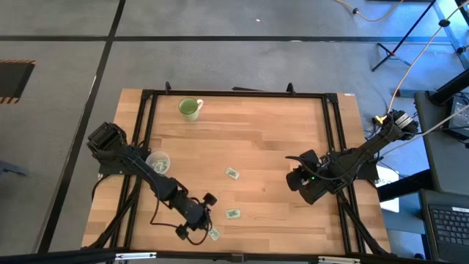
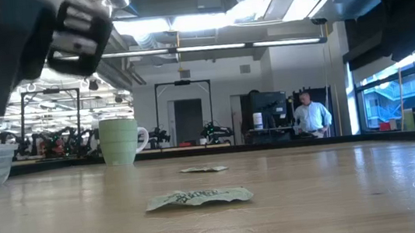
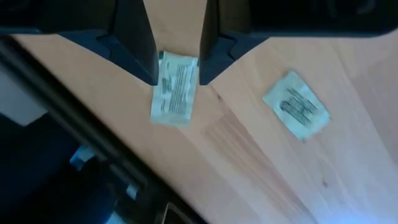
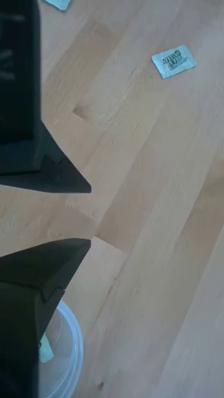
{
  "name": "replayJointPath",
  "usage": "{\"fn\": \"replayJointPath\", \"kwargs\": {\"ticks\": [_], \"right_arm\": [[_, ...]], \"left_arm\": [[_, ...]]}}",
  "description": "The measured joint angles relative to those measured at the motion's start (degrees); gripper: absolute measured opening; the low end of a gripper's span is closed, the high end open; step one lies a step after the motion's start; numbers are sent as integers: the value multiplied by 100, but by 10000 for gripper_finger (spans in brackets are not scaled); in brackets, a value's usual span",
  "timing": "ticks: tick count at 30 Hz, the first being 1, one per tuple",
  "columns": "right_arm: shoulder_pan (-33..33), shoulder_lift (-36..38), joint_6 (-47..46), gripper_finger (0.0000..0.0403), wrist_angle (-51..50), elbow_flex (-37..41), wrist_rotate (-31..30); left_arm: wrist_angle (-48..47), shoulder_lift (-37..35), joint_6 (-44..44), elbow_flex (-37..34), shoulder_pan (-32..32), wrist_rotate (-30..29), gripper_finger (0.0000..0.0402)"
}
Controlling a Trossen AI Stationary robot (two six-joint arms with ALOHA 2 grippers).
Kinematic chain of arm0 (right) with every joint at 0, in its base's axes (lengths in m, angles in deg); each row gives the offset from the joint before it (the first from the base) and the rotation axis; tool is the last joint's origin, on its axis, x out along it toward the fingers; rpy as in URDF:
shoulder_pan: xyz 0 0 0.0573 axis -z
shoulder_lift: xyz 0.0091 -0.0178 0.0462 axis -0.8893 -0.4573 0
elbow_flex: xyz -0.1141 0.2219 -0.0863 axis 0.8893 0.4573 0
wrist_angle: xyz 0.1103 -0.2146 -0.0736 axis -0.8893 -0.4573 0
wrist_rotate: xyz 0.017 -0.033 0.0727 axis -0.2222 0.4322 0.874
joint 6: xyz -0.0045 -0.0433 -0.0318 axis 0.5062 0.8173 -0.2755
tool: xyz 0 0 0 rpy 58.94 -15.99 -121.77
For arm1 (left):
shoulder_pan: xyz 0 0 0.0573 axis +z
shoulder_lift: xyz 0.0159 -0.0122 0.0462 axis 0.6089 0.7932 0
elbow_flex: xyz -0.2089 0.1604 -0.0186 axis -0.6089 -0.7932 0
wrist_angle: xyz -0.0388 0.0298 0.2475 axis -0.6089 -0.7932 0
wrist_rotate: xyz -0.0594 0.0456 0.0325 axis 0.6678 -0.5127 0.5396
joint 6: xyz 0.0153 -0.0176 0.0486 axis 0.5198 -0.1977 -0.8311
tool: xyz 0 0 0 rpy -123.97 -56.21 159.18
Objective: Pick and place items into bin
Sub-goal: Put the white stevia packet into the left transparent bin
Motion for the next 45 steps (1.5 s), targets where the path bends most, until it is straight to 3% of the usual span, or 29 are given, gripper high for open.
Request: {"fn": "replayJointPath", "kwargs": {"ticks": [18, 33, 45], "right_arm": [[1, 0, 0, 132, 15, 1, -1], [1, 0, 0, 132, 13, 1, -1], [2, 0, 0, 132, 13, 1, -1]], "left_arm": [[748, 807, -34, 0, -64, 130, 100], [636, 971, 163, 12, -55, 19, 98], [488, 967, 167, 17, -49, -38, 26]]}}
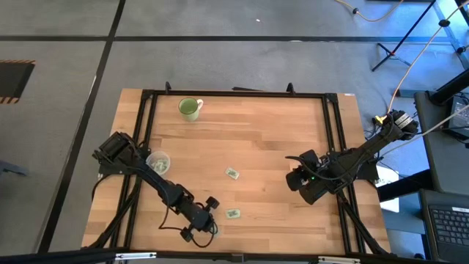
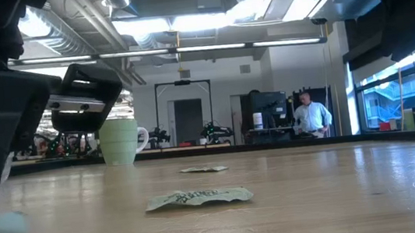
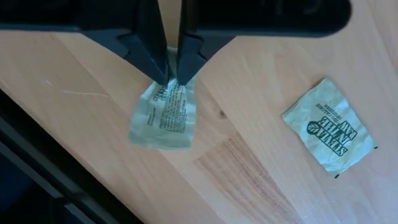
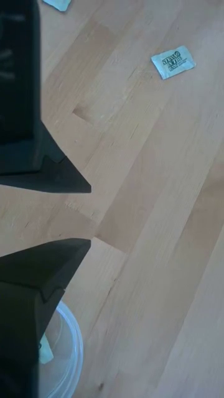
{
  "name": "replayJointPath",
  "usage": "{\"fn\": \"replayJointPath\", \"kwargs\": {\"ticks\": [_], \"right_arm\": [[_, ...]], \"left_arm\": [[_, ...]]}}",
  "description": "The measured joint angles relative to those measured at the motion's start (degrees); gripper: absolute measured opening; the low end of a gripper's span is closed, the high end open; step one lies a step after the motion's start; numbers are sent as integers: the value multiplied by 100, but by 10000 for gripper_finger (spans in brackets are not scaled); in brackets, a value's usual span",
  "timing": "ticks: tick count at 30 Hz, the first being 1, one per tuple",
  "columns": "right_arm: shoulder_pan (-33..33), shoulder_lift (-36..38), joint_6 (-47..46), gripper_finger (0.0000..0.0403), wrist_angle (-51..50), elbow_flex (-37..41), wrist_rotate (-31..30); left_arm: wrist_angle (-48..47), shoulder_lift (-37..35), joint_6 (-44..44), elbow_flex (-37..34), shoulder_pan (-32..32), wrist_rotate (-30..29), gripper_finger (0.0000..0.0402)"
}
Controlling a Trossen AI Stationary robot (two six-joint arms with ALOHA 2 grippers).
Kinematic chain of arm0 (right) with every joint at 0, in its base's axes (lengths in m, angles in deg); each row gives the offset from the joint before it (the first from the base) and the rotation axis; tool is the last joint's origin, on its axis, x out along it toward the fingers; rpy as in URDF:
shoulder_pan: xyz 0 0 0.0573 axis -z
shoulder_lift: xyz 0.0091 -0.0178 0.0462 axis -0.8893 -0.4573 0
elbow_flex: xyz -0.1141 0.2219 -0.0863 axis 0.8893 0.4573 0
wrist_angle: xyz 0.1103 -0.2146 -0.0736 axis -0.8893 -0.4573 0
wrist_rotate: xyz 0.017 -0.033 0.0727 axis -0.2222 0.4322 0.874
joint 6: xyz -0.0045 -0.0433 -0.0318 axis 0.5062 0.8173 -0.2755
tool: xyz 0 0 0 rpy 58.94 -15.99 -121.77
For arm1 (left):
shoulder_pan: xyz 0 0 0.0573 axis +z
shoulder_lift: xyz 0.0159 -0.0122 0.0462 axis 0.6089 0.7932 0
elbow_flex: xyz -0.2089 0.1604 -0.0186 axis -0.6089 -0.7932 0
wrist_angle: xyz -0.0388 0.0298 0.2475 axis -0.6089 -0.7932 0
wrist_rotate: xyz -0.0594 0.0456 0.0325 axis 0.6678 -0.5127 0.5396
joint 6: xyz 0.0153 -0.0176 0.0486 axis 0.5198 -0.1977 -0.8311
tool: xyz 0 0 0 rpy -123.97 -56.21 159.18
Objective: Pick and place items into bin
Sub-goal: Put the white stevia packet into the left transparent bin
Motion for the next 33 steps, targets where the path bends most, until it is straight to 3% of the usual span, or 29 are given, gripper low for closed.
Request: {"fn": "replayJointPath", "kwargs": {"ticks": [6, 12, 21, 28, 33], "right_arm": [[-1, 0, 2, 132, -2, 0, 0], [0, 0, 2, 132, -5, 0, -2], [0, 0, 4, 132, -7, 0, -2], [-2, 0, 4, 132, -7, 0, -4], [-2, 0, 4, 132, -13, 0, -7]], "left_arm": [[-348, -248, 161, -32, 11, 177, 6], [-1683, -1260, 1127, -28, 142, 49, 5], [-4840, -2916, 4492, -22, 186, -2145, 6], [-7467, -3574, 8038, -148, 181, -2498, 9], [-8071, -3764, 9483, -636, 181, -1956, 11]]}}
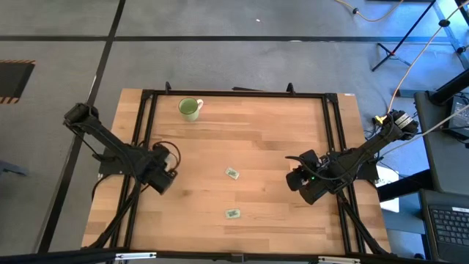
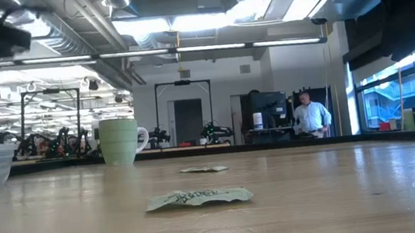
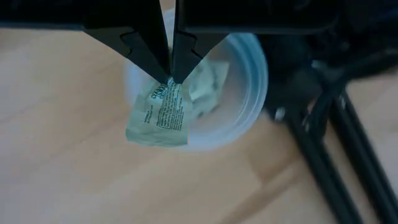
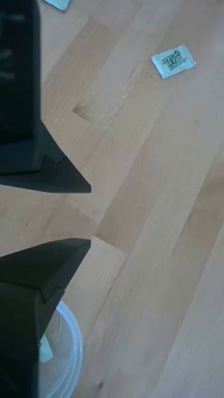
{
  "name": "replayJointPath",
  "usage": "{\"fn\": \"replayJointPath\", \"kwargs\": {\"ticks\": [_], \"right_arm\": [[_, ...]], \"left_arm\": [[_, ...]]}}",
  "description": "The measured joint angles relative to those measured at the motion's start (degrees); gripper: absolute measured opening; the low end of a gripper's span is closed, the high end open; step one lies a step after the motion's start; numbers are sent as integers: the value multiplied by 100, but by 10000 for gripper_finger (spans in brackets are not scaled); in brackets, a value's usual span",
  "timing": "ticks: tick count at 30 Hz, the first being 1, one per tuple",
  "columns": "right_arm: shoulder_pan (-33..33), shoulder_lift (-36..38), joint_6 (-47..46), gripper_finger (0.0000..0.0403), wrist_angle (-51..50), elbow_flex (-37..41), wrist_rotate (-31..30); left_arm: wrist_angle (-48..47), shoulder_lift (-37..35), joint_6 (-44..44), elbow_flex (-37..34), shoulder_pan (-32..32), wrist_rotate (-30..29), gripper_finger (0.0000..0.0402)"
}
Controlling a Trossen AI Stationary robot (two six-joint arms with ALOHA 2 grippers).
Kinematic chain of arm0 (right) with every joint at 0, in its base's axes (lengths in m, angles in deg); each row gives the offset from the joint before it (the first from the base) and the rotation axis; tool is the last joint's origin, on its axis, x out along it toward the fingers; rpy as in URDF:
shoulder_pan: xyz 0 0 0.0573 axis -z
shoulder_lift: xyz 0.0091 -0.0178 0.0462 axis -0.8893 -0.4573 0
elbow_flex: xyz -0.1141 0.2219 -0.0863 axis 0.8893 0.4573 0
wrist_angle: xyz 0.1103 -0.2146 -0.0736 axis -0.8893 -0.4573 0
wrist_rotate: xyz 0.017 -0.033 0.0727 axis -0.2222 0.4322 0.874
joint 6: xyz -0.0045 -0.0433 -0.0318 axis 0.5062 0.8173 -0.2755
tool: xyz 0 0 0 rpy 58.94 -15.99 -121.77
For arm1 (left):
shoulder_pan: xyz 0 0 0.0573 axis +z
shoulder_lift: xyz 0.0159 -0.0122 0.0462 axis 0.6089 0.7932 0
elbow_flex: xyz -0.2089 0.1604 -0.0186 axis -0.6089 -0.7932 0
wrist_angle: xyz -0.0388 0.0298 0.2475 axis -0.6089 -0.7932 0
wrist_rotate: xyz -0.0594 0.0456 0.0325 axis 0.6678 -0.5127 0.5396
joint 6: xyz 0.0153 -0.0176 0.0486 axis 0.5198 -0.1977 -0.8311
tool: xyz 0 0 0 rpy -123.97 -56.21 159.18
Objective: Pick and place items into bin
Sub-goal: Put the white stevia packet into the left transparent bin
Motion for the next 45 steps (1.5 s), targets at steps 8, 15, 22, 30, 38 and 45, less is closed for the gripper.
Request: {"fn": "replayJointPath", "kwargs": {"ticks": [8, 15, 22, 30, 38, 45], "right_arm": [[2, 0, 2, 132, -45, 0, -2], [2, 0, 0, 132, -42, 0, -2], [2, 0, 4, 132, -44, 0, -2], [1, 0, 22, 132, -42, 0, -2], [2, 0, 22, 132, -42, 0, -2], [0, 0, 24, 132, -42, 0, -2]], "left_arm": [[208, 22, 315, -371, 0, 319, 7], [218, 22, 372, -371, 60, 734, 15], [218, 22, 336, -371, 83, 692, 17], [206, 22, 297, -371, 83, 676, 17], [201, 22, 352, -371, 83, 570, 17], [199, 22, 269, -371, 83, 612, 18]]}}
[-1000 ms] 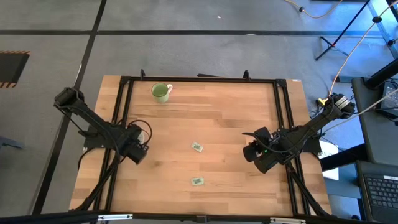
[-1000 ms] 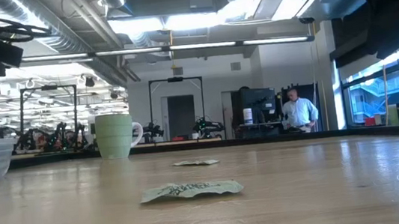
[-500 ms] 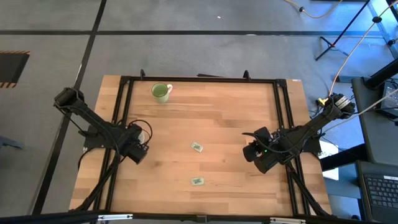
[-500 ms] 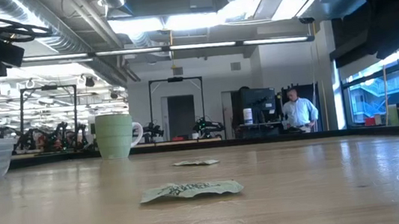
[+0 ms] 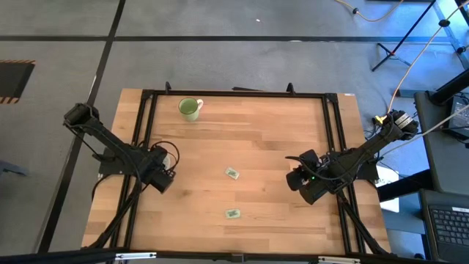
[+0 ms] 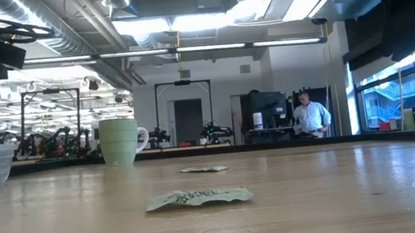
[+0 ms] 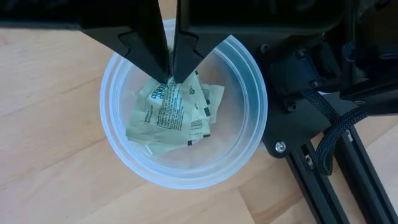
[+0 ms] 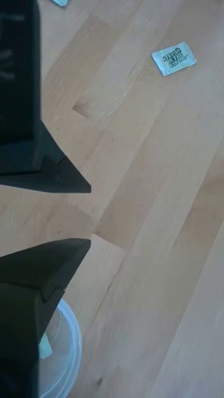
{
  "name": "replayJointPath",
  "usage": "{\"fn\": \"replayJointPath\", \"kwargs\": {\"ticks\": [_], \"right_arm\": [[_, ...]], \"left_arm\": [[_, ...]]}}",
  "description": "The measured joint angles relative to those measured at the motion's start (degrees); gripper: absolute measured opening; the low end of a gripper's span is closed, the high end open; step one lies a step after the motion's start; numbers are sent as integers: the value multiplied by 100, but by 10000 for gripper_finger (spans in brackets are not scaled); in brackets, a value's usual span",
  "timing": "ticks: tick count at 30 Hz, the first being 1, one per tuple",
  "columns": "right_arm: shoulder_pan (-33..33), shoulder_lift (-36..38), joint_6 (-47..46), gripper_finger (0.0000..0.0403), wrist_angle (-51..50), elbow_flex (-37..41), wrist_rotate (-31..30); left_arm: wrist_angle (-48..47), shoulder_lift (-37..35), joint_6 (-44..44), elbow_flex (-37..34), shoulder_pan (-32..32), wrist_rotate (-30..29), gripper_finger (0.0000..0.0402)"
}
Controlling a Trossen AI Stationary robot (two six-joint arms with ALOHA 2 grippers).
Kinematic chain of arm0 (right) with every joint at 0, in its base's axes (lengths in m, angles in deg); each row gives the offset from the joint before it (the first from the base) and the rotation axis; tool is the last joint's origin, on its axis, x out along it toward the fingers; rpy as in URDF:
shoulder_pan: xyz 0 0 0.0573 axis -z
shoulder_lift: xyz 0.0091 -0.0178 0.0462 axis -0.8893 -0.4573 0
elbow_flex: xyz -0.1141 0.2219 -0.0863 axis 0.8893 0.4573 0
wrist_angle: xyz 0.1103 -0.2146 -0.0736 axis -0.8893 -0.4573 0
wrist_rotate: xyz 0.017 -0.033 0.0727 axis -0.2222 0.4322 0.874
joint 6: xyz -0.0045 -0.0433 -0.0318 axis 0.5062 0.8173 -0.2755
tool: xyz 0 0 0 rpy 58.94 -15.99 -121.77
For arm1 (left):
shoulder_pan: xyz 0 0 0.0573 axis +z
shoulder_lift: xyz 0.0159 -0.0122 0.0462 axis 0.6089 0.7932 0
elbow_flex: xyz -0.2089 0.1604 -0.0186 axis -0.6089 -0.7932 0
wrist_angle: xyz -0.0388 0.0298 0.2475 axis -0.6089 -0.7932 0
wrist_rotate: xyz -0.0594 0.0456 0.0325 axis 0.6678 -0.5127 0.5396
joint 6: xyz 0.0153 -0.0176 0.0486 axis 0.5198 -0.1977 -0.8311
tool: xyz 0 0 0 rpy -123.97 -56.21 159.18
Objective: Pick and place items into bin
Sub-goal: Put the white stevia packet into the left transparent bin
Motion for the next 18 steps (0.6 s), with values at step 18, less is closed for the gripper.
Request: {"fn": "replayJointPath", "kwargs": {"ticks": [18], "right_arm": [[0, 1, 177, 132, 2, 0, 2]], "left_arm": [[-28, 0, -416, 57, 548, -394, 98]]}}
